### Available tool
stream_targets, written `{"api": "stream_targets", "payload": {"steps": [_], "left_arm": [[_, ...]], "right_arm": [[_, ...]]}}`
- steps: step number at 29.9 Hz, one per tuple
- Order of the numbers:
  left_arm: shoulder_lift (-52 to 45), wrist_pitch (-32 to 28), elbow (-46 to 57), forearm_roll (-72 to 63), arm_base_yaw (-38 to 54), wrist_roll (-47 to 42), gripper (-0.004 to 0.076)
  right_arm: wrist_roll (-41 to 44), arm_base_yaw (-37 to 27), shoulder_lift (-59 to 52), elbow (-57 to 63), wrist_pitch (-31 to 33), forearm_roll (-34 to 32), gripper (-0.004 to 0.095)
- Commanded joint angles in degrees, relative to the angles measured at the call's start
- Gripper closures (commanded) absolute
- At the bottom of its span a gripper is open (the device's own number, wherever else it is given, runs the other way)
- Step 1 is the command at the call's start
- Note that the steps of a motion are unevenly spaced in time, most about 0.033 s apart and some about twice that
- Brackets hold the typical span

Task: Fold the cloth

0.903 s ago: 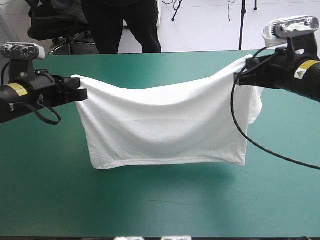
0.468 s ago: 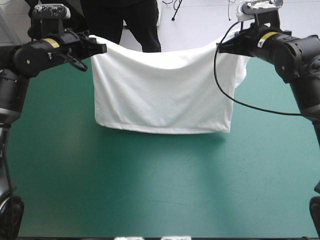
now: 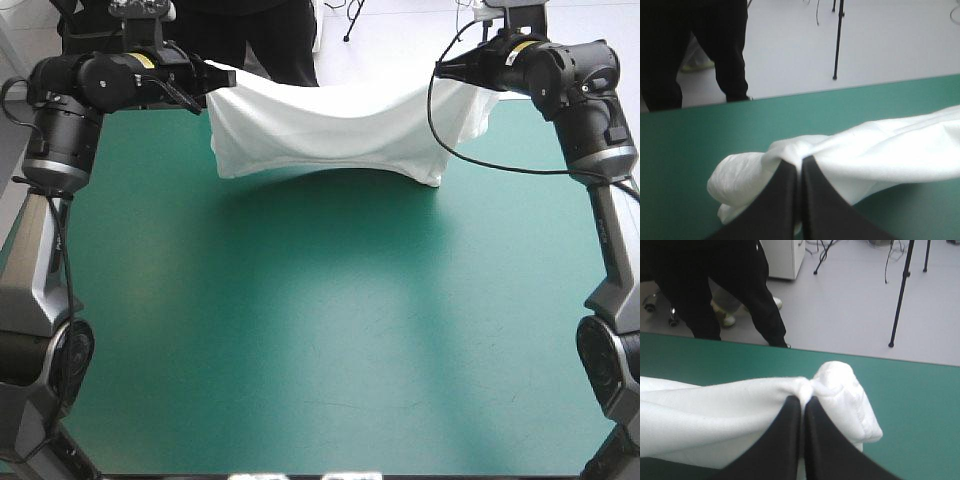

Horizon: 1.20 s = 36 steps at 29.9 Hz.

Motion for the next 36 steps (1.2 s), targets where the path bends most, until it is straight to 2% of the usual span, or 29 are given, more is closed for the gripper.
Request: {"api": "stream_targets", "payload": {"steps": [1,7,11,17,26,31,36], "left_arm": [[-0.46,0.71,-0.44,-1.19,-0.03,0.01,0.0733],[-0.55,6.87,7.09,-1.41,-0.03,-0.17,0.0733],[-1.92,10.86,11.48,-2.03,-0.15,-0.05,0.0733],[-7.51,11.51,23.31,-0.37,-2.98,-0.05,0.0733],[-15.56,12.3,42.05,4.07,-6.42,-0.16,0.0733],[-18.42,11.73,48.09,3.84,-6.42,-0.16,0.0733],[-20.96,11.36,53.38,3.55,-6.42,-0.16,0.0733]], "right_arm": [[-1.3,-0.39,-2.0,0.11,-1.75,0.85,0.0925],[-3.77,-0.39,-2.1,8.07,3.53,5.51,0.0925],[-6.09,-0.25,-2.58,11.82,9.95,10.12,0.0925],[-8.85,-0.28,-6.13,19.42,15.35,13.84,0.0925],[-10.52,-0.28,-13.55,35.25,16.13,13.48,0.0925],[-10.52,-0.28,-16.11,43.24,16.47,13.48,0.0925],[-10.61,-0.28,-17.03,48.71,19.48,13.95,0.0925]]}}
